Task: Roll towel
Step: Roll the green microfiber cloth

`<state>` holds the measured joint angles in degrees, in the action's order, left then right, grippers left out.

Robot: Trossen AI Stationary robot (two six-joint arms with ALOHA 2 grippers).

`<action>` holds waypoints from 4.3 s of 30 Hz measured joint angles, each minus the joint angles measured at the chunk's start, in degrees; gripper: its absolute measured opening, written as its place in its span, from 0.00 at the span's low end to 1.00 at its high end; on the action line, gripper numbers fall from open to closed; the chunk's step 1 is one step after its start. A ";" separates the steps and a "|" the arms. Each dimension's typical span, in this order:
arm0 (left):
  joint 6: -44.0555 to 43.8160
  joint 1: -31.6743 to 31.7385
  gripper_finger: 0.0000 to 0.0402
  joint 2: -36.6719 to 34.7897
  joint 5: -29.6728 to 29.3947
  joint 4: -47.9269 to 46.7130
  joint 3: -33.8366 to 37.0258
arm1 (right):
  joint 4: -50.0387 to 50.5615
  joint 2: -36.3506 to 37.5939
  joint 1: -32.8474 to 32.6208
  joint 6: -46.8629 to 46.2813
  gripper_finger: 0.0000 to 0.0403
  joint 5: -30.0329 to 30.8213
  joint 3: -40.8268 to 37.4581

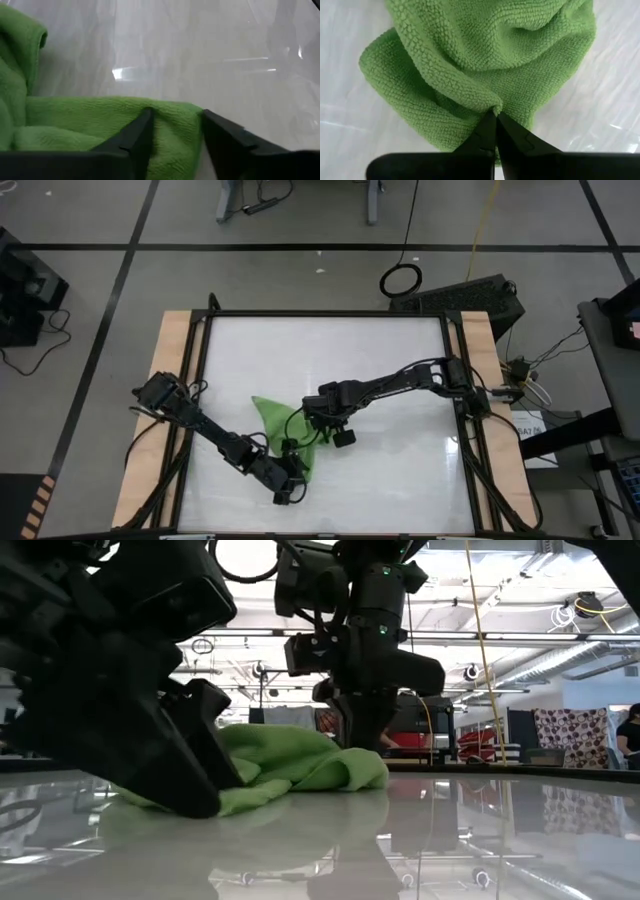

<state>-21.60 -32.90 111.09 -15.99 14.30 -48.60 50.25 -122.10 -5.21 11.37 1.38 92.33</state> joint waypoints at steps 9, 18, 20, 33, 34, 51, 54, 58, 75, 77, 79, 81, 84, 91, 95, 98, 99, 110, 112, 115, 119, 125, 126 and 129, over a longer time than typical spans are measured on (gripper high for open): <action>2.24 0.15 0.03 -4.46 2.24 -2.92 0.52 | 5.21 6.31 -0.30 3.75 0.27 0.20 0.00; 12.24 0.32 0.01 -25.30 -11.76 -11.59 0.55 | 5.45 15.96 -5.50 6.24 0.50 0.11 0.00; 15.25 0.56 0.01 -30.02 -14.22 -11.27 0.52 | 3.71 16.08 -7.60 5.59 0.50 0.09 -0.11; 18.00 6.64 0.01 -41.79 -18.61 -19.44 0.39 | -17.11 16.03 -17.43 -4.85 0.43 20.74 -21.54; 17.56 7.06 0.01 -41.79 -18.60 -20.28 0.39 | -18.41 16.02 -17.72 -6.88 0.43 22.17 -22.86; 16.06 20.19 0.00 -41.44 -14.06 -19.33 0.39 | -33.82 25.61 -28.84 -8.44 0.36 31.80 -28.63; 16.01 21.00 0.00 -41.44 -13.05 -19.04 0.39 | -37.22 26.25 -29.25 -5.01 0.36 32.63 -28.63; 15.98 20.98 0.00 -41.44 -12.92 -18.50 0.39 | -36.97 25.73 -27.56 -2.20 0.36 37.14 -28.65; 14.48 18.77 0.00 -41.44 -11.89 -17.74 0.37 | -30.55 25.66 -11.58 -2.64 0.35 27.47 -28.65; 14.48 18.73 0.00 -41.44 -11.89 -17.78 0.37 | -28.84 25.66 -10.19 -3.89 0.35 26.60 -28.68; 14.50 18.73 0.00 -41.44 -11.89 -17.81 0.37 | -27.12 25.66 -8.94 -4.73 0.35 26.50 -28.68; 14.63 18.73 0.00 -41.44 -11.89 -17.81 0.37 | -26.06 25.66 -7.84 -4.91 0.35 24.47 -28.74; 14.88 18.73 0.00 -41.44 -11.89 -17.83 0.37 | -27.34 25.66 -6.65 -4.93 0.35 20.83 -29.44; 14.97 18.73 0.00 -41.44 -11.89 -17.93 0.37 | -31.17 25.66 -5.05 -4.76 0.31 18.05 -33.81; 15.97 18.73 0.00 -41.44 -12.02 -18.30 0.37 | -32.30 25.66 -6.95 -3.26 0.13 17.68 -34.14; 16.42 18.74 0.00 -41.44 -12.87 -18.93 0.35 | -32.13 26.18 -8.66 -1.66 0.02 17.68 -34.14; 16.50 18.77 0.00 -41.45 -13.13 -19.21 0.35 | -32.11 26.62 -9.14 -1.63 0.02 17.73 -34.14; 16.53 18.77 0.00 -41.46 -14.06 -20.89 0.33 | -32.01 32.76 -10.64 -0.29 0.00 18.08 -34.14; 16.33 18.77 0.00 -41.46 -14.08 -20.87 0.33 | -32.05 33.06 -10.69 0.05 0.00 18.12 -34.12; 15.96 18.64 0.00 -41.46 -14.08 -20.87 0.33 | -31.99 33.15 -10.71 0.83 0.00 18.04 -34.12; 15.90 18.22 0.00 -41.46 -14.21 -20.85 0.33 | -31.99 33.20 -10.71 1.72 0.00 17.99 -34.12; 15.47 18.24 0.00 -41.46 -14.27 -20.17 0.33 | -31.86 33.20 -11.19 3.49 0.00 17.93 -34.12; 15.75 18.24 0.00 -41.46 -14.27 -19.63 0.33 | -31.78 33.20 -11.19 3.96 0.00 17.93 -34.12; 16.65 18.24 0.00 -41.46 -14.30 -19.10 -0.44 | -30.62 33.91 -11.18 5.19 0.00 17.77 -34.12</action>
<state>-4.94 -14.66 69.63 -30.28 -4.80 -49.04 19.63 -88.19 -16.40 16.56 19.16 58.22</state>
